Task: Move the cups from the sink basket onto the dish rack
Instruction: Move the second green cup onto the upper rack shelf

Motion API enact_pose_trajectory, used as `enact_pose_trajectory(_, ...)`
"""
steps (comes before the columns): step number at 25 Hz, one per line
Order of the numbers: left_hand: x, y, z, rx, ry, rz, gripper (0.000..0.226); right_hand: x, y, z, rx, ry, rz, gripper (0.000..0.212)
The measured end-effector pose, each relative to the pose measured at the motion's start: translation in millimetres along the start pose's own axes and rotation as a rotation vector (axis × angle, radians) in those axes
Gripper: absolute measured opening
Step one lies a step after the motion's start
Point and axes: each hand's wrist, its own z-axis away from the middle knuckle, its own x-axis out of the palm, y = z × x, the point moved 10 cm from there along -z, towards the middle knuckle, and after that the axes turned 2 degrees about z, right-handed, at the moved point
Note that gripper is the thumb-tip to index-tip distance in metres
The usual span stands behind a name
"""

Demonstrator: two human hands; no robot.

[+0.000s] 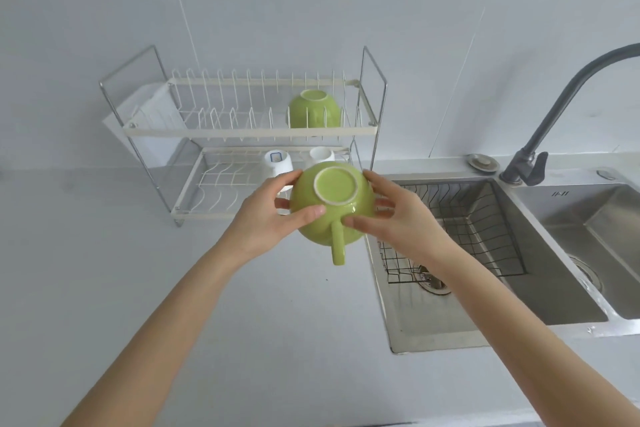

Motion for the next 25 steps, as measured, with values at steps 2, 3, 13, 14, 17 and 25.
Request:
enact_pose_trajectory(2,-13.6,18.1,-0.3,0.053,-0.015,-0.011,0.065,-3.5,-19.8,-3.5,-0.045,0.050,-0.012,0.083)
enact_pose_trajectory(3,-18.6,25.5,-1.0,0.068,-0.035,-0.013,0.068,-4.9,-28.5,-6.1,-0.059,0.058,-0.025,0.082)
enact_pose_trajectory(13,-66.4,65.8,-22.1,0.106,-0.029,-0.148,0.091,-10.0,-99.7,-39.3,-0.194,0.026,0.041,0.082)
enact_pose_trajectory(14,-72.4,68.0,-26.6,0.106,-0.020,-0.144,0.091,-8.5,-106.9,-44.2,-0.212,0.001,0.072,0.083)
enact_pose_trajectory(17,-91.3,78.0,-43.2,0.128,0.007,-0.164,0.090,-5.7,-125.7,-62.3,-0.250,-0.043,0.111,0.086)
enact_pose_trajectory(25,-141.3,100.8,-101.3,0.148,0.008,-0.180,0.073,-6.4,-168.6,-138.0,-0.209,-0.092,0.079,0.080)
